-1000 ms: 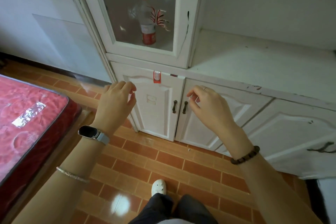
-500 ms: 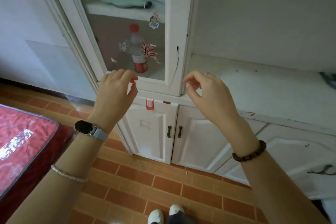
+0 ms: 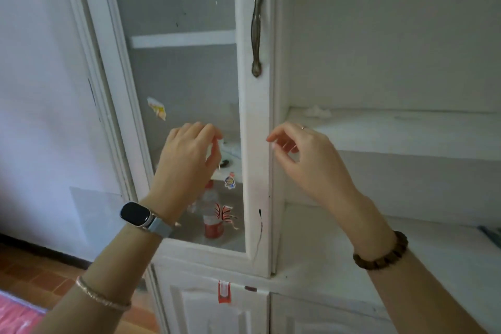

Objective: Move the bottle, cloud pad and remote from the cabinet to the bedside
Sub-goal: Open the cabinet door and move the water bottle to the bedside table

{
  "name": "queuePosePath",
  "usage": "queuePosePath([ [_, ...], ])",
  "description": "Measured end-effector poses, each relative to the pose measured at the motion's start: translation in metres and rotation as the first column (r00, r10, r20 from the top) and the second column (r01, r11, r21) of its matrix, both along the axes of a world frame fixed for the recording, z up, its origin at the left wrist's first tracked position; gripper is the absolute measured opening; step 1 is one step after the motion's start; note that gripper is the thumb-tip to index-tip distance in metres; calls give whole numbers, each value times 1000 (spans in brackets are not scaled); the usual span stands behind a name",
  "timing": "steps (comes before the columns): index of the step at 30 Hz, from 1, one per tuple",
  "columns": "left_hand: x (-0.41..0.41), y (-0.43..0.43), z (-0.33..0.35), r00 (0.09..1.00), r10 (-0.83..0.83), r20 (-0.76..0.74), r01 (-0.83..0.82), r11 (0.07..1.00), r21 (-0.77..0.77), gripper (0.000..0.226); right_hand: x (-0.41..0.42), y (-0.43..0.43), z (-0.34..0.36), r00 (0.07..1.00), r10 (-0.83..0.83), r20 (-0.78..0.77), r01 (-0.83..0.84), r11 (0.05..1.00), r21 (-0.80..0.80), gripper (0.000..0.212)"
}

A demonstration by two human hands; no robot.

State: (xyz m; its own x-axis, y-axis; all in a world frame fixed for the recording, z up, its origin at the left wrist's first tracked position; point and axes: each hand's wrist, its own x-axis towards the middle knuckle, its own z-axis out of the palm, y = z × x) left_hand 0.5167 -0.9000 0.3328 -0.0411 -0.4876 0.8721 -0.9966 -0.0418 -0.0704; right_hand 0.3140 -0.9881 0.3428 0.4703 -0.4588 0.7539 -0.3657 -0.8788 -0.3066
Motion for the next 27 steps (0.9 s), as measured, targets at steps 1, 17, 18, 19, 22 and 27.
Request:
queuePosePath([
  [1, 1, -4, 11, 1000, -7, 19, 7, 1000, -14, 7, 1, -2, 9, 1000, 12, 22, -12, 1000, 7, 11],
  [17, -8, -88, 115, 988, -139, -73, 124, 975, -185, 22, 45, -53, 113, 975, 12, 223, 16, 992, -123, 31],
  [18, -10, -92, 117, 985, -150, -87, 131, 972, -195, 22, 47, -53, 117, 977, 14, 213, 15, 991, -134, 32],
  [19, -13, -95, 118, 982, -162, -101, 138, 969, -206, 23, 49, -54, 120, 980, 14, 200, 16, 990, -143, 34],
  [22, -20, -100, 124, 970, -194, -143, 157, 959, -238, 21, 52, -55, 124, 981, 8, 192, 26, 985, -173, 35],
  [27, -24, -101, 127, 962, -193, -196, 147, 963, -227, 19, 50, -55, 120, 979, 21, 204, 23, 977, -210, 38],
])
